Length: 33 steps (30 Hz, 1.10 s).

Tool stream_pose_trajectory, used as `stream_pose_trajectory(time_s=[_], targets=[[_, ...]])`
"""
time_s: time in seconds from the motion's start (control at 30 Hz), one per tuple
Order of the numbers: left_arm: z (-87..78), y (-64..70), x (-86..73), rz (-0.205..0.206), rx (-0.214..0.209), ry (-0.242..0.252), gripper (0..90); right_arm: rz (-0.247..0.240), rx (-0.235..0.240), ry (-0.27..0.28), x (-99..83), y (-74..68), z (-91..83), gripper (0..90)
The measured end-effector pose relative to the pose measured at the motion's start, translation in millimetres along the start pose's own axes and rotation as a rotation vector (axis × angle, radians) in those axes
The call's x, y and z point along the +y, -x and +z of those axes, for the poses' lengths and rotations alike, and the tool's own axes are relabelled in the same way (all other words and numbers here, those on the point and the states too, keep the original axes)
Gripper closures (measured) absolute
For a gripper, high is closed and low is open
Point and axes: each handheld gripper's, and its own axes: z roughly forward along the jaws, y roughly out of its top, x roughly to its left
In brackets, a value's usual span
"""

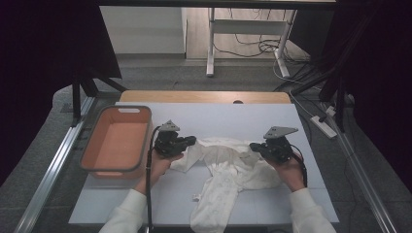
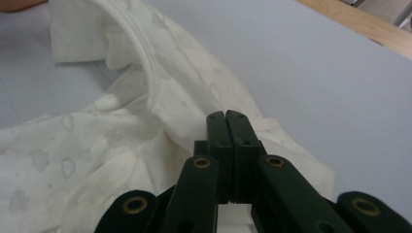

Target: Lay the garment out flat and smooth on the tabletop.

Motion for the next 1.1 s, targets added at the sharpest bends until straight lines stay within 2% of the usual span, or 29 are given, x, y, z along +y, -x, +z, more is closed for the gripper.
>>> stream_pose_trajectory(time_s=[0.3, 0.47, 0.53, 0.57, 0.77, 0.9, 1.03, 1.07, 1.1], targets=[[3.8, 2.9, 2.8, 0.003, 0.013, 0.004, 85.2, 0.010, -0.042, 0.038, 5.9, 2.6, -5.8, 89.2], [4.6, 1.1, 18.8, 0.025, 0.019, 0.021, 85.2, 0.025, -0.054, 0.072, 14.9, 8.5, -14.0, 89.2], [6.3, 0.0, 22.0, 0.029, 0.021, 0.019, 85.1, 0.036, -0.064, 0.090, 19.0, 12.4, -17.2, 89.2], [11.0, -2.9, 28.8, 0.031, 0.028, 0.011, 85.1, 0.038, -0.068, 0.092, 20.4, 13.7, -17.5, 89.2], [18.1, -12.3, 48.6, 0.035, 0.050, 0.005, 84.8, 0.059, -0.093, 0.086, 29.2, 27.2, -12.2, 89.0], [22.3, -18.5, 56.2, 0.031, 0.062, -0.003, 84.8, 0.077, -0.097, 0.086, 32.4, 34.7, -7.8, 88.9], [29.7, -24.2, 64.4, 0.023, 0.080, -0.014, 84.0, 0.114, -0.125, 0.092, 42.7, 48.9, 1.1, 87.3], [35.6, -25.7, 67.0, 0.026, 0.128, -0.026, 81.2, 0.133, -0.132, 0.093, 44.0, 53.3, 4.4, 83.6], [37.9, -27.0, 67.3, 0.012, 0.140, -0.026, 74.0, 0.155, -0.139, 0.083, 44.8, 57.6, 8.4, 77.2]])
